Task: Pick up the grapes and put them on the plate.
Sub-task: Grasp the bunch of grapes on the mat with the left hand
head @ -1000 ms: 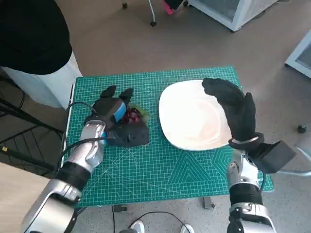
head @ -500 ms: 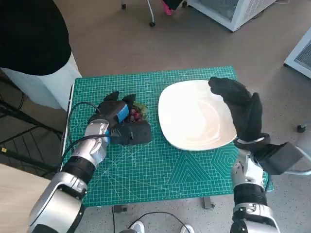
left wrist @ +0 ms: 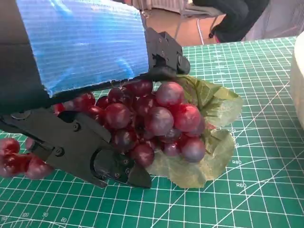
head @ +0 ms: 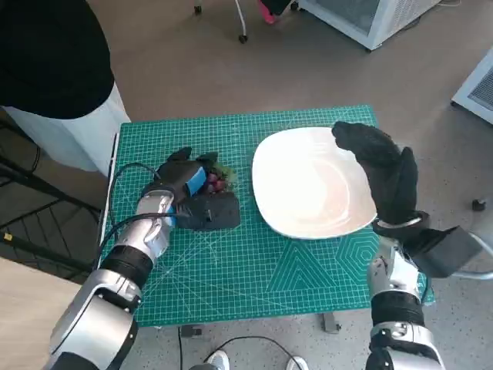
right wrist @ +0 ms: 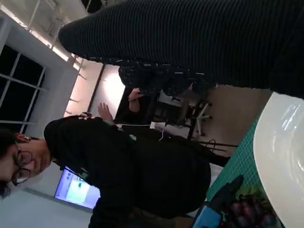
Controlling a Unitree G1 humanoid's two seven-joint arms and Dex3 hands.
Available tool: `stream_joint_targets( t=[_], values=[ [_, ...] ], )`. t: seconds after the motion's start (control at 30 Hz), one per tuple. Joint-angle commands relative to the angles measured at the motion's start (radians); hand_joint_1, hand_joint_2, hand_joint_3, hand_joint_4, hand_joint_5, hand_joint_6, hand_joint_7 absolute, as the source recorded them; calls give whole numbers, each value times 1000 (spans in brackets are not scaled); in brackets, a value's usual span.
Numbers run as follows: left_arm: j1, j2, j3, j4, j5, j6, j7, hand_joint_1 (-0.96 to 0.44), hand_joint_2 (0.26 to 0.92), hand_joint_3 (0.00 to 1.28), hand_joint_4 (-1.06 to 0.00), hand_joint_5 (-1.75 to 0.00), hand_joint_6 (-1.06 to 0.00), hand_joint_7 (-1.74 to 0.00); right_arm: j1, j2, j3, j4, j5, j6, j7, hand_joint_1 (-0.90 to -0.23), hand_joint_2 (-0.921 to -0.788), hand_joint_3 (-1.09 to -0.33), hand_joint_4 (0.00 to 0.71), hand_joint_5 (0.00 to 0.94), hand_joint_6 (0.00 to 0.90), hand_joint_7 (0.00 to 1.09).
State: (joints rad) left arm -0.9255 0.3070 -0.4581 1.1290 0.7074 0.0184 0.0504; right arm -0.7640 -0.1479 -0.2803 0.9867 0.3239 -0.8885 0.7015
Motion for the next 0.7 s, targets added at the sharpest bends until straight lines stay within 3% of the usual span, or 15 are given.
stream_joint_targets(
  t=[0.03,0.07,0.13,0.2,0.3,0.43,0.7],
  values=[
    [-5,-3,-8,33,-4,4,22,-93,828,9,-646,-94,-672,-94,25,-12,-12,-5,23,7,12,-594,-921,-604,315,1,352,8],
    [-5,-3,-9,35,-4,5,27,-76,835,9,-719,-116,-717,-107,26,-13,-13,-7,27,8,13,-596,-921,-604,315,0,352,7],
    [-5,-4,-12,38,-2,9,35,28,858,25,-760,-369,-782,-140,27,-14,-15,-13,35,10,15,-598,-921,-605,314,0,352,7],
    [-5,-4,-16,40,0,13,43,99,888,56,-724,-768,-756,-408,28,-14,-17,-18,42,12,17,-597,-921,-606,312,0,351,6],
    [-6,-6,-23,45,4,19,52,40,910,88,-678,-1082,-638,-905,29,-12,-19,-23,49,13,17,-591,-921,-609,309,0,351,6],
    [-9,-5,-31,50,6,24,59,9,918,99,-656,-1215,-597,-1090,29,-9,-23,-26,53,14,15,-587,-921,-611,307,0,351,5],
    [-9,-2,-44,54,3,23,72,0,921,102,-643,-1265,-594,-1136,29,-7,-28,-28,64,15,20,-582,-921,-614,304,0,353,6]
  ],
)
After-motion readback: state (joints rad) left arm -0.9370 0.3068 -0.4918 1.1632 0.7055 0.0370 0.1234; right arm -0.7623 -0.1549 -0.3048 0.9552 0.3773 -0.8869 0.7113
